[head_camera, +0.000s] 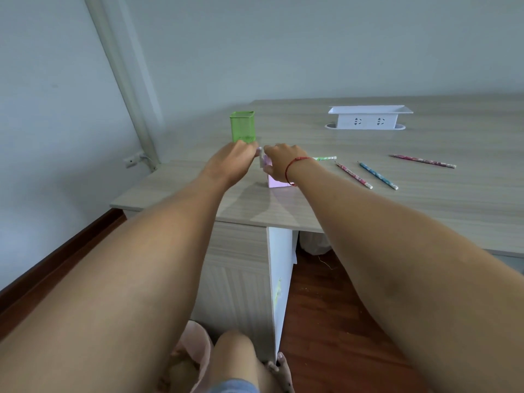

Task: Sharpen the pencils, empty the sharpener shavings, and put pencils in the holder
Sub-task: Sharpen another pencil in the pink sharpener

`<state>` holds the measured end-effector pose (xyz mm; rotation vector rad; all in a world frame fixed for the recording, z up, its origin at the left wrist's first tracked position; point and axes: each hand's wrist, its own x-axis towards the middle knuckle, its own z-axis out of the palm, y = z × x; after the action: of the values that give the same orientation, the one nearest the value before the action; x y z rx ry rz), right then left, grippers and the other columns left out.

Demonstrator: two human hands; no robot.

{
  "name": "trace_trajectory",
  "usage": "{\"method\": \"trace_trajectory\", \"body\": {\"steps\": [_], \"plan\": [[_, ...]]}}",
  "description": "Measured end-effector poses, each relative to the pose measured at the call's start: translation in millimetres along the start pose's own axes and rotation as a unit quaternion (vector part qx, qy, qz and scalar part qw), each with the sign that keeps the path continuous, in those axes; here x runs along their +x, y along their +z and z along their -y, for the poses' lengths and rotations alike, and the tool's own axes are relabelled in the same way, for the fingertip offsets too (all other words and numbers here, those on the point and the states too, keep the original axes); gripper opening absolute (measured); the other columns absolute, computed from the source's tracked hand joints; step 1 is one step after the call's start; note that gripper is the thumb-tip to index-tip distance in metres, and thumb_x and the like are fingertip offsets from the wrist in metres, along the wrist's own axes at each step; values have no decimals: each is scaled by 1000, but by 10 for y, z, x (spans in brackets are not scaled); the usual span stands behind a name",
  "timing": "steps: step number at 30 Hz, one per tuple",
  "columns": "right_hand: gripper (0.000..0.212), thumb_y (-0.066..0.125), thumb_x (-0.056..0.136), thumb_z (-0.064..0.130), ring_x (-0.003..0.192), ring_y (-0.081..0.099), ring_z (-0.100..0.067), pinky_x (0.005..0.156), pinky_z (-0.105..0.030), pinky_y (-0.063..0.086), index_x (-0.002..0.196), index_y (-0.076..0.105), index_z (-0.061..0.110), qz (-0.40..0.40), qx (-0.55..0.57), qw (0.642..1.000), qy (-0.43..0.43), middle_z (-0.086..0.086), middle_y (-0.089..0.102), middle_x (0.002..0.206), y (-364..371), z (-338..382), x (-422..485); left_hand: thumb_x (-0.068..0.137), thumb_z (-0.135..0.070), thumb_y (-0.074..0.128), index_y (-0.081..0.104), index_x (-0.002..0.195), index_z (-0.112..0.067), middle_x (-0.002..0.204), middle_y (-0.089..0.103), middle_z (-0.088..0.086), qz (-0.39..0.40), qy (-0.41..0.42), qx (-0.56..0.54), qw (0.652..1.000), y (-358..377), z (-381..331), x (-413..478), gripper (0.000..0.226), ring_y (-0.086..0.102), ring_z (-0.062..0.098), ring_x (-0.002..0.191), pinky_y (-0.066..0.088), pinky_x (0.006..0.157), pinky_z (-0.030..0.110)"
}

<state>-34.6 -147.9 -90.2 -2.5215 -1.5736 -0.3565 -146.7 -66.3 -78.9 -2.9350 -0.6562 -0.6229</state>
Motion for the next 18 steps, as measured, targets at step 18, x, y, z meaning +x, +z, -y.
{"method": "trace_trajectory", "body": {"steps": [18], "plan": [[35,37,98,30,117,55,-36,94,-38,44,123,51,10,-27,21,999,-8,-15,54,127,85,3,12,98,-16,40,60,99,1,101,65,24,120,22,60,991,590,54,-100,26,61,40,97,44,77,38]]}}
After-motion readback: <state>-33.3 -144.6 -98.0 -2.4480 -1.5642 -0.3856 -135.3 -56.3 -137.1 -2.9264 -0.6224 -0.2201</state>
